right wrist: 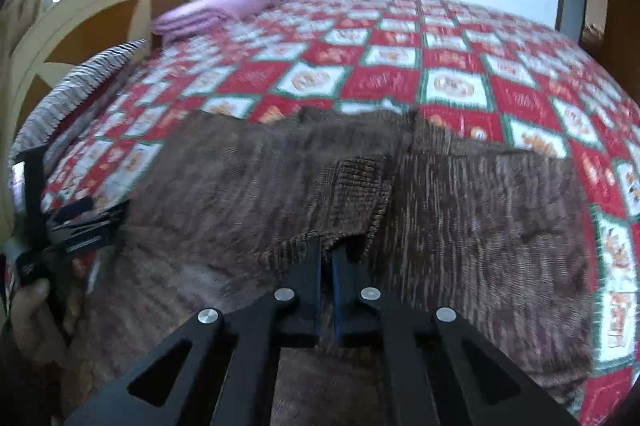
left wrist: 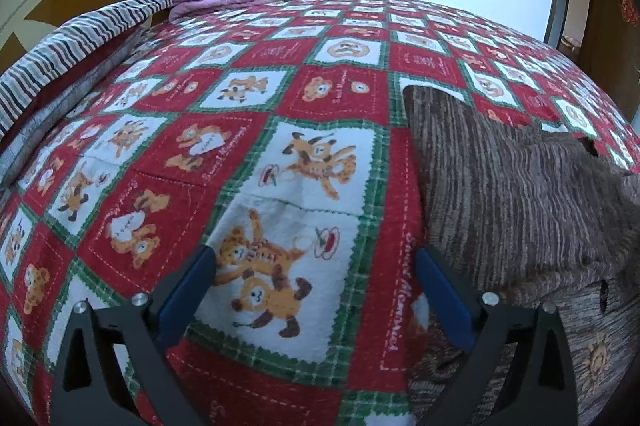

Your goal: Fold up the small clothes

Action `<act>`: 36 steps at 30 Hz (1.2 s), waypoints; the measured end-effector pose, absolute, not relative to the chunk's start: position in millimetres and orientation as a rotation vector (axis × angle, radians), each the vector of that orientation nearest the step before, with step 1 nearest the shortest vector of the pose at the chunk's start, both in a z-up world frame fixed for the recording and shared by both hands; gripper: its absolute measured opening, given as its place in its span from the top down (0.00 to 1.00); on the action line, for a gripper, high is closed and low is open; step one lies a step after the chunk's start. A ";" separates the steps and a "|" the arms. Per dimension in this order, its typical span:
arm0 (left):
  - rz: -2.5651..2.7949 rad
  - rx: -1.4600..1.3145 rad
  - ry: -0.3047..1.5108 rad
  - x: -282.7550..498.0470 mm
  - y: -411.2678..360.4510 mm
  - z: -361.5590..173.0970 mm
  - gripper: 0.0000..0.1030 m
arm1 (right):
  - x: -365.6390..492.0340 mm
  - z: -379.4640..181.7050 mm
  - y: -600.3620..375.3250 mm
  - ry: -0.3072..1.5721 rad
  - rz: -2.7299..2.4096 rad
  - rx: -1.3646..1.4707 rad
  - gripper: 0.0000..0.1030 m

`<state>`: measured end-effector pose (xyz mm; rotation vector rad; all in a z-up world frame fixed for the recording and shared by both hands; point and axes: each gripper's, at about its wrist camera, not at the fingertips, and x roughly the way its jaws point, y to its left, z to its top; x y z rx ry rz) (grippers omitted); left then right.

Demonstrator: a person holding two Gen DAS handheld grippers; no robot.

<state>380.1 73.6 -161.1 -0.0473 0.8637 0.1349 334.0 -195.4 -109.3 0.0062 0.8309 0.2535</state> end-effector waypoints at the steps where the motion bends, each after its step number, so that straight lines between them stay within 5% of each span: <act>1: 0.132 -0.055 0.864 380.0 74.7 -161.1 0.01 | 325.9 -104.8 -193.6 0.815 0.263 -0.001 0.97; 9: 0.129 -0.084 0.850 371.6 79.1 -156.9 0.01 | 310.6 -137.3 -196.9 0.843 0.211 -0.098 0.95; 13: 0.156 -0.043 0.825 370.4 78.0 -142.3 0.01 | 296.5 -116.0 -217.6 0.775 0.172 -0.045 0.52; 18: 0.115 0.146 0.798 392.1 34.7 -121.6 0.00 | 318.7 -101.7 -273.6 0.764 -0.159 -0.059 0.51; 23: 0.228 0.392 0.803 404.9 7.1 -158.7 0.00 | 347.6 -135.2 -340.3 0.896 -0.337 -0.012 0.51; 36: 0.175 0.186 0.735 365.6 38.4 -130.8 0.00 | 302.5 -117.6 -361.6 0.818 -0.225 0.156 0.47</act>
